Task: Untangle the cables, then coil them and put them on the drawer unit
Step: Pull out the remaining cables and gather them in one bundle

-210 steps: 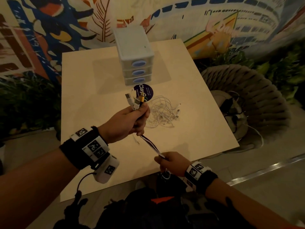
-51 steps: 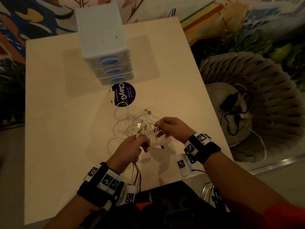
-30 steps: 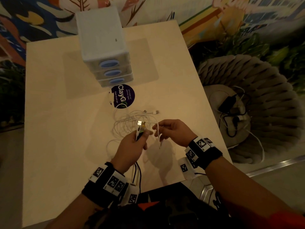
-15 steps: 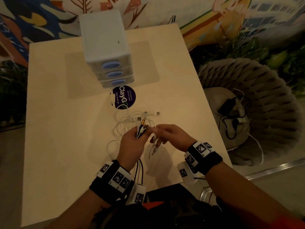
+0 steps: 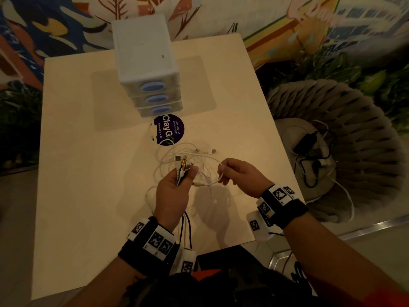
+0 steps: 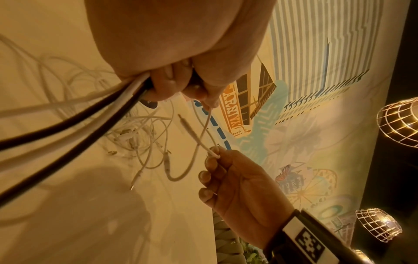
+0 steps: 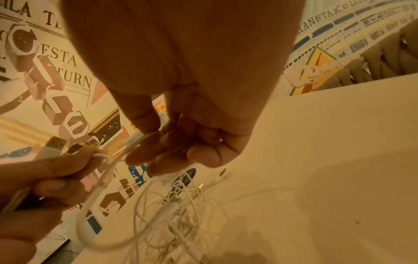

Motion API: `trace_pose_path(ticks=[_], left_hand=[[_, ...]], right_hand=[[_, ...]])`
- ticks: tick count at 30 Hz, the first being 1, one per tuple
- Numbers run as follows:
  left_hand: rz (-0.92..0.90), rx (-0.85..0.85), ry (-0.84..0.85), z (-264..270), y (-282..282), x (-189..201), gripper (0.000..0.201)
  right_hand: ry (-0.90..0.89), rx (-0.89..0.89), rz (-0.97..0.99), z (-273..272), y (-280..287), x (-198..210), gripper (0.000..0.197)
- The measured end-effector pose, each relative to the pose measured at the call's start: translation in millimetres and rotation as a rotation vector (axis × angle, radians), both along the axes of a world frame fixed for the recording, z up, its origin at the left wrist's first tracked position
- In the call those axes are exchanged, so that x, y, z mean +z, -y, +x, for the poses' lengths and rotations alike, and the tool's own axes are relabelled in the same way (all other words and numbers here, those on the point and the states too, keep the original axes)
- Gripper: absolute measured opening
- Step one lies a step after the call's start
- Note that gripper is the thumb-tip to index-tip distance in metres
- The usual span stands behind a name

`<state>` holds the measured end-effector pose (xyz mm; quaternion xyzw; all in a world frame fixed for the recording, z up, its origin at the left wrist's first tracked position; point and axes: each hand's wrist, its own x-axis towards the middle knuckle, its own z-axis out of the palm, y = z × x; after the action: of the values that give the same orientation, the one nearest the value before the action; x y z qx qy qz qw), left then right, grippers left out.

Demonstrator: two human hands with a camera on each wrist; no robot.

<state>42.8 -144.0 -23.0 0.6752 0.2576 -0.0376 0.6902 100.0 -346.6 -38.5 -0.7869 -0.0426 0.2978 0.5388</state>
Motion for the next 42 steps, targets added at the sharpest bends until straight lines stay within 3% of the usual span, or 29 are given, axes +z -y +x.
trace_pose_path(ticks=[3,7,9,12,15,19,23,26,29,31,35,42], left_hand=[[-0.047,0.043,0.004,-2,-2,-2,0.012],[-0.046,0.07,0.046,-3,-5,2,0.01],[-0.03,0.081,0.025,-3,-4,7,0.005],[-0.026,0.101,-0.082,-1,-5,9,0.02],[-0.155,0.091,-0.149,1,-12,8,0.035],[-0.219,0.015,-0.18,0,-20,12,0.034],[-0.255,-0.032,-0.204,-2,-23,14,0.031],[-0.287,-0.025,-0.215,-3,-21,13,0.031],[-0.32,-0.005,-0.22,-2,-18,13,0.031],[-0.351,0.003,-0.228,-1,-16,14,0.03],[-0.399,0.013,-0.247,-1,-17,17,0.029],[-0.377,-0.041,-0.295,-2,-19,26,0.029]], right_hand=[[-0.044,0.065,0.057,-3,6,-2,0.027],[-0.018,0.026,0.112,-5,13,-7,0.022],[0.024,0.003,0.051,-5,15,-8,0.021],[0.081,0.018,-0.069,-2,21,-8,0.018],[0.132,0.04,-0.214,4,34,-11,0.015],[0.231,0.005,-0.399,11,57,-14,0.012],[0.264,0.089,-0.504,9,56,-14,0.018],[0.258,0.13,-0.513,1,37,-12,0.034],[0.351,0.11,-0.434,-14,14,-6,0.042],[0.391,0.193,-0.316,-24,1,4,0.042],[0.283,0.423,-0.115,-34,-21,29,0.045],[0.292,0.36,0.081,-30,-34,55,0.021]])
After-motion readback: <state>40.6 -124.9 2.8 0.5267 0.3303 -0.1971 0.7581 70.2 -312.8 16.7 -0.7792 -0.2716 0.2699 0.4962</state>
